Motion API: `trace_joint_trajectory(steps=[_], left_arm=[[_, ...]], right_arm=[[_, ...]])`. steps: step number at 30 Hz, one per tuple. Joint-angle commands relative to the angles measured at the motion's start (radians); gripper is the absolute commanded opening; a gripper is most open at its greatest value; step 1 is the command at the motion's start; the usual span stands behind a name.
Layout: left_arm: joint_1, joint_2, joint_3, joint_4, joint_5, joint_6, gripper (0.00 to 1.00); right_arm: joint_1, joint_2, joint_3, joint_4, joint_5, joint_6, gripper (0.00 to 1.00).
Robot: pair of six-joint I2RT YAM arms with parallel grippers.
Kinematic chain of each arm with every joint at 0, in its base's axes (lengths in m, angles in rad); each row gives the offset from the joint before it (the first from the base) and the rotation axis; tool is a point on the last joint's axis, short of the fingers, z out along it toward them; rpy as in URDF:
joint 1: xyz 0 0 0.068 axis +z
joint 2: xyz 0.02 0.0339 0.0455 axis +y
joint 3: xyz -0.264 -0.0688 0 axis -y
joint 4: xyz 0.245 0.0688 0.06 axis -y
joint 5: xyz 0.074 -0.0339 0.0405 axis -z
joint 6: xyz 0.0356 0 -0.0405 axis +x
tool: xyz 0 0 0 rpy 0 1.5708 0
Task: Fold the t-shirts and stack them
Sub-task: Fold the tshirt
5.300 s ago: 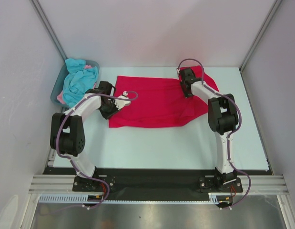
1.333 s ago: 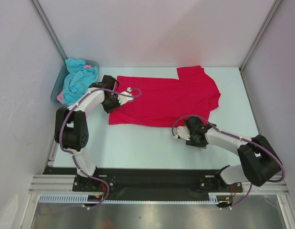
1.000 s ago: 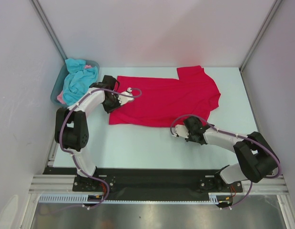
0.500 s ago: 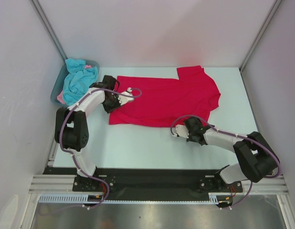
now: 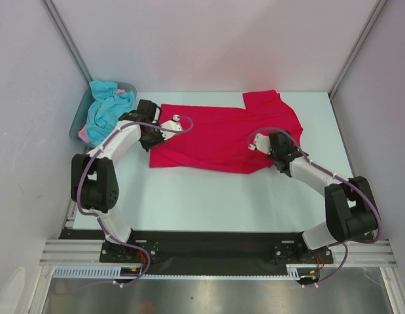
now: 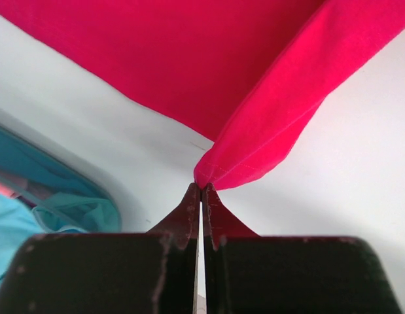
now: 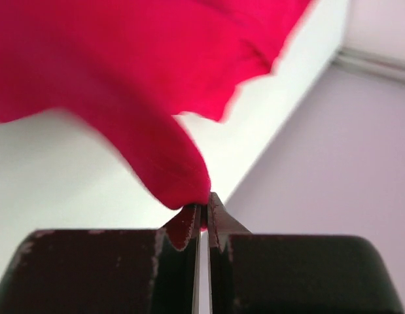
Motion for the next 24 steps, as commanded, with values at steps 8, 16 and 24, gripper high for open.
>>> trace_joint_trajectory(steps=[8, 16, 24], left_arm=[[0.039, -0.101, -0.009, 0.028, -0.040, 0.017, 0.01], [0.067, -0.106, -0.012, 0.026, -0.041, 0.052, 0.00], [0.067, -0.095, 0.061, -0.119, 0.049, 0.153, 0.00]], right_arm=[[-0.220, 0.052, 0.161, 0.209, 0.077, -0.107, 0.00], [-0.274, 0.021, 0.190, 0.198, 0.047, -0.116, 0.00], [-0.250, -0.034, 0.428, -0.549, -0.305, 0.003, 0.00]])
